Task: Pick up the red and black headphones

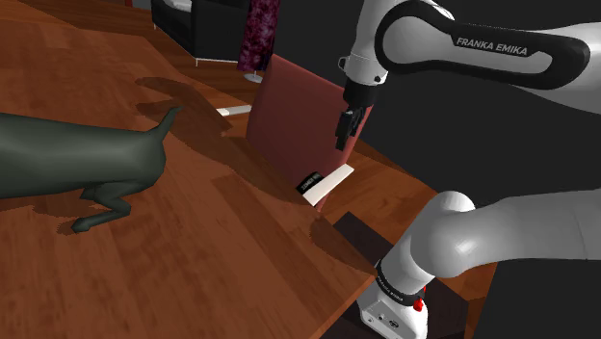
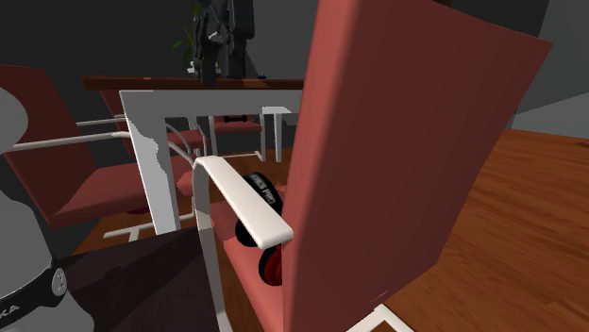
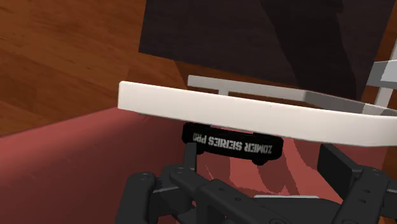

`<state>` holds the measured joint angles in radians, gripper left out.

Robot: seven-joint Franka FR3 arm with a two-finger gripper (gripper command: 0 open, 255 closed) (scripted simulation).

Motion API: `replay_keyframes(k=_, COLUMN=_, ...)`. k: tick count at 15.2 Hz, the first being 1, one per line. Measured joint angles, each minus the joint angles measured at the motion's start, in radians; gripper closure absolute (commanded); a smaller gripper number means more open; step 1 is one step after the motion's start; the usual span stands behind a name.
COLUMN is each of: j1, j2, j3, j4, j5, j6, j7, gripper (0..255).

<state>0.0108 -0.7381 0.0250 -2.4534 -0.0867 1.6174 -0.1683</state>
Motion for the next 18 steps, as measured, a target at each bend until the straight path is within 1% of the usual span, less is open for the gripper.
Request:
replay_keyframes(k=2, j1=0.000, j2=0.021, j3=-0.002, j4=0.002, j5=0.006, j6=0.010, j7=0.003, gripper=0)
replay_keyframes(k=5, j1=-0.002, j2=0.123, j3=-0.014, j4=-0.001, j5=0.036, j6=0.064, j7=0.016, gripper=0)
replay_keyframes(k=9, j1=-0.001, j2=0.282, j3=-0.031, j4=0.019, j5=0.090, j6=0.126, j7=0.028, gripper=0)
replay_keyframes(k=12, j1=0.010, j2=0.398, j3=-0.033, j4=0.031, j5=0.144, j6=0.173, j7=0.043, gripper=0)
replay_keyframes(k=18, j1=0.012, j2=0.672, j3=-0.053, j4=0.102, j5=0.248, j6=0.257, j7=0.021, gripper=0)
